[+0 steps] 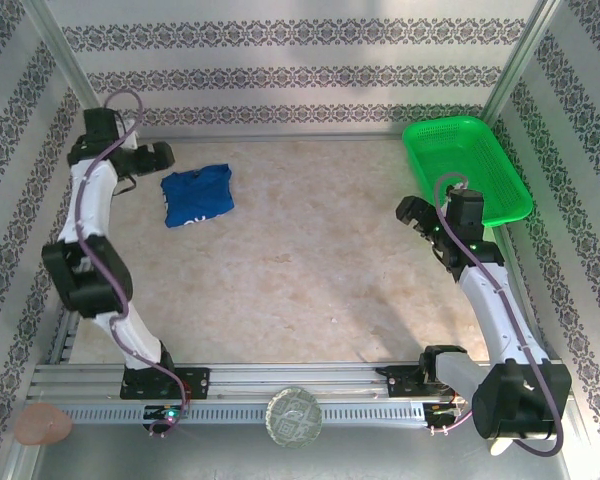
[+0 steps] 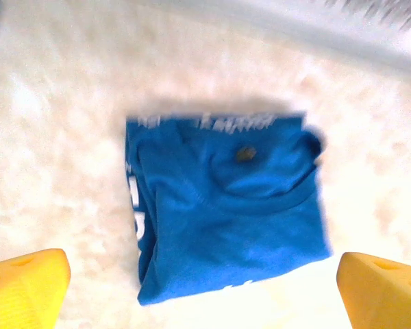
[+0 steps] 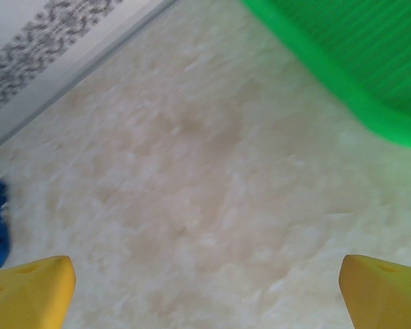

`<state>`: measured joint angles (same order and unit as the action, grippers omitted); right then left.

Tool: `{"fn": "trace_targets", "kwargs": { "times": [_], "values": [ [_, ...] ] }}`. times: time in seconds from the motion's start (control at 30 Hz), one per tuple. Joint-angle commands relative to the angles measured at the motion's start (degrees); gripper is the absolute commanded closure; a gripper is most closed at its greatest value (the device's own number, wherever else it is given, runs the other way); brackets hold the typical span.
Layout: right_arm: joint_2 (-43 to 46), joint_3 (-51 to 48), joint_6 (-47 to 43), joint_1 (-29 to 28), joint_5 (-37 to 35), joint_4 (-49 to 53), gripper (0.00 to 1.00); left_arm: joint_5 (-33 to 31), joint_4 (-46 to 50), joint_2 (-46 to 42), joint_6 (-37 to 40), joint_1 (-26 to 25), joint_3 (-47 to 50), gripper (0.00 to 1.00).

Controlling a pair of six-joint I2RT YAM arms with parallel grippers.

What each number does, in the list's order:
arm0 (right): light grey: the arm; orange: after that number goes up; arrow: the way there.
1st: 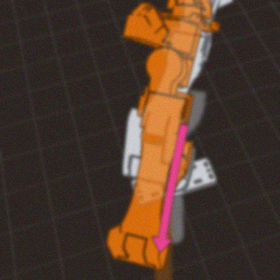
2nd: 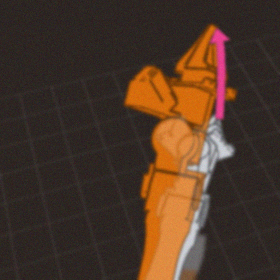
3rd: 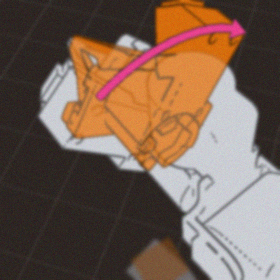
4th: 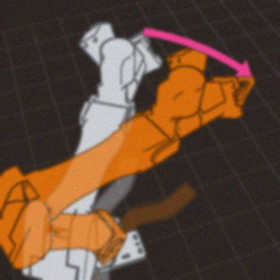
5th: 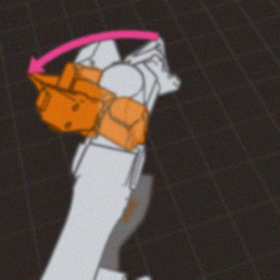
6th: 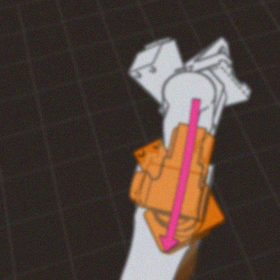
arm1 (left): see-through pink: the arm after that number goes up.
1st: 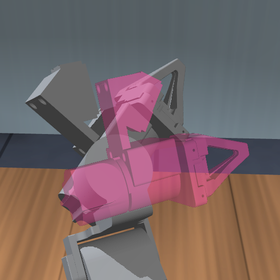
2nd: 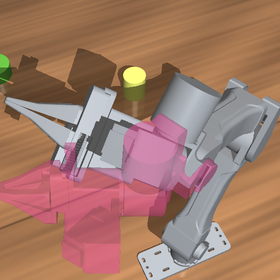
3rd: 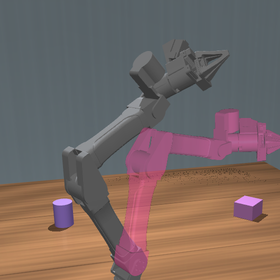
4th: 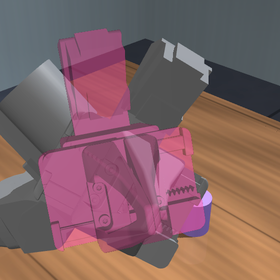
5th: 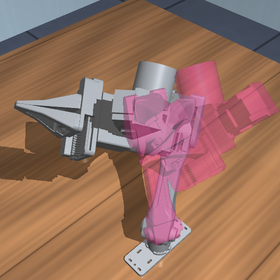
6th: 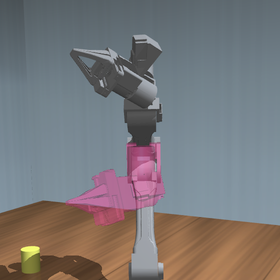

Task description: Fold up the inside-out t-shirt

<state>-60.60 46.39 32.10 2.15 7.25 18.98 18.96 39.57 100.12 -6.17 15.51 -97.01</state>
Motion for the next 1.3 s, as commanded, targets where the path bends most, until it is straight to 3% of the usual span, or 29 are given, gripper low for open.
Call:
{"fn": "trace_targets", "kwargs": {
  "times": [0.0,0.13,0.3,0.37,0.5,0.57,0.77,0.83,0.9,0.97,1.07,1.17,1.27],
  "values": [
    [2.37,-1.06,-0.97,0.51,-12.47,-4.53,0.02,0.89,-8.4,-8.52,-5.81,-0.24,7.12,0.0],
    [3.77,-6.45,-3.91,-0.15,-20.71,-15.28,0.02,-2.69,-21.55,-22.91,-8.72,-2.96,23.23,0.0],
    [2.07,-12.88,-16.1,-3.56,-26.22,-25.11,0.02,-10.49,-38.36,-37.01,-2.7,-9.9,46.26,0.0],
    [0.81,-15.88,-21.29,-6.23,-29.81,-29.81,0.02,-17.54,-43.84,-41.01,-1.42,-12.95,55.13,0.0],
    [-3.93,-20.7,-25.64,-8.43,-32.16,-39.8,0.01,-25.5,-57.54,-42.27,2.81,-17.55,68.63,0.0],
    [-7.42,-22.46,-26.34,-8.48,-31.28,-45.42,0.01,-28.28,-69.51,-38.74,3.95,-19.09,75.53,0.0],
    [-16.63,-25.05,-32.65,-9.11,-25.34,-64.77,0.02,-29.43,-92.57,-23.37,4.51,-20.07,81.77,0.01],
    [-19.36,-25.42,-33.29,-8.44,-20.79,-67.35,0.02,-27.73,-88.79,-23.07,6.1,-19.92,79.84,0.01],
    [-25.02,-29.49,-33.26,-7.78,-18.37,-80.32,0.02,-24.67,-94.84,-19.47,8.02,-19.23,80.55,0.01],
    [-27.46,-30.26,-32.38,-7.0,-17.61,-82.8,0.02,-21.71,-102.65,-13.85,8.52,-18.54,81.89,0.01],
    [-27.28,-27.55,-32.17,-5.48,-13.16,-77.4,0.01,-20.81,-112.79,-6.45,9.25,-18.41,82.66,0.01],
    [-27.34,-24.72,-29.29,-2.79,-10.92,-73.15,0.02,-17.17,-99.76,-9.45,8.72,-17.3,78.46,0.01],
    [-27.22,-24.59,-29.38,-2.86,-11.04,-72.73,0.02,-16.21,-93.13,-8.92,6.44,-15.28,74.34,0.01]
  ]
}}
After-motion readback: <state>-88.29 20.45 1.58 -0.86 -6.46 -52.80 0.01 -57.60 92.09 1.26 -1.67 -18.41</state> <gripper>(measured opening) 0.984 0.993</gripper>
